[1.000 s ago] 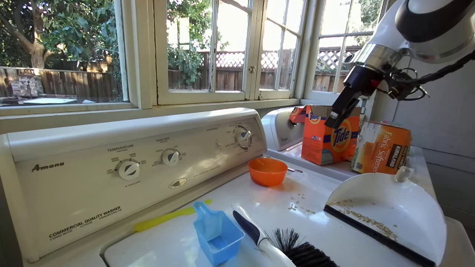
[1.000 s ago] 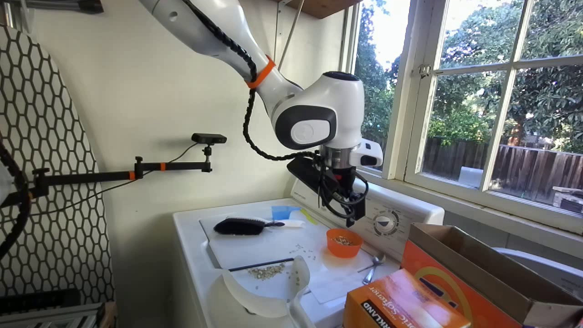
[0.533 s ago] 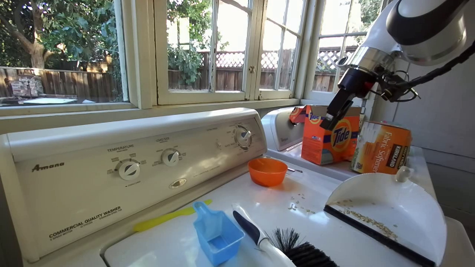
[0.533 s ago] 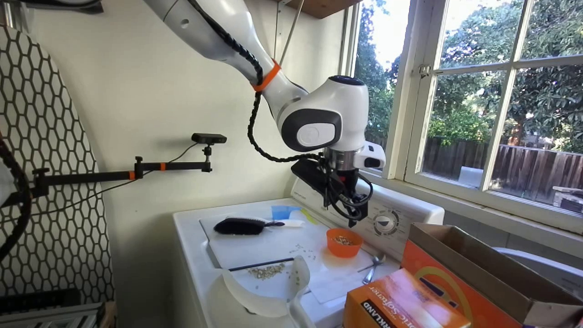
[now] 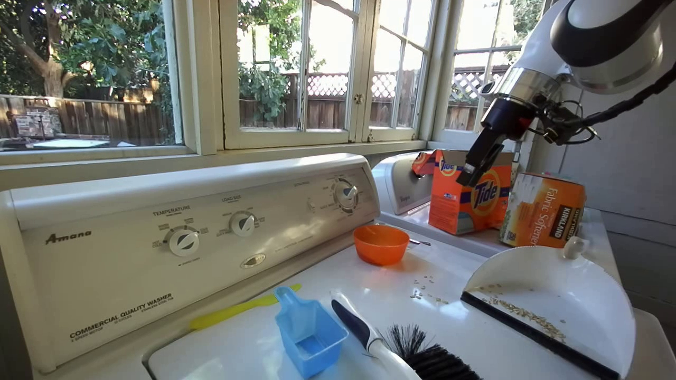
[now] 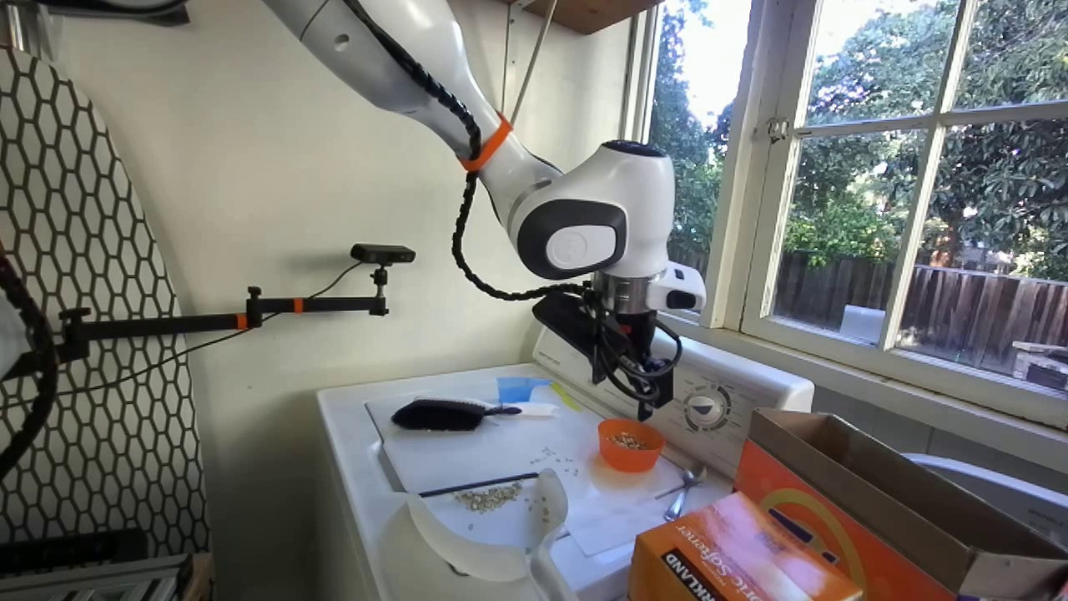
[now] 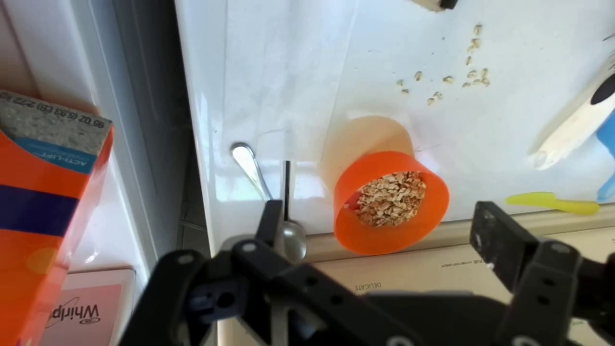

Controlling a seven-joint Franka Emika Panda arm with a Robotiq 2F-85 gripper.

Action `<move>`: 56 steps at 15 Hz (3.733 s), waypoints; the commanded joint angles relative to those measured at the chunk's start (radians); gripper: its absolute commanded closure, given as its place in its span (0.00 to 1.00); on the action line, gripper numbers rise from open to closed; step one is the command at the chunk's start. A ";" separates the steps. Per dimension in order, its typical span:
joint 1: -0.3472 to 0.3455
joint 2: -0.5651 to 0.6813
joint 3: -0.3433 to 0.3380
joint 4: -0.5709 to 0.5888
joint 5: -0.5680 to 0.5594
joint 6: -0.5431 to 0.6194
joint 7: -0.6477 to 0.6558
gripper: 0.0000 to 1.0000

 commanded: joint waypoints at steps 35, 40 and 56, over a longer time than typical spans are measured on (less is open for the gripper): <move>0.019 0.311 0.010 0.117 -0.343 0.157 0.153 1.00; 0.042 0.357 -0.027 0.113 -0.415 0.239 0.204 1.00; 0.038 0.411 0.005 0.136 -0.437 0.289 0.224 1.00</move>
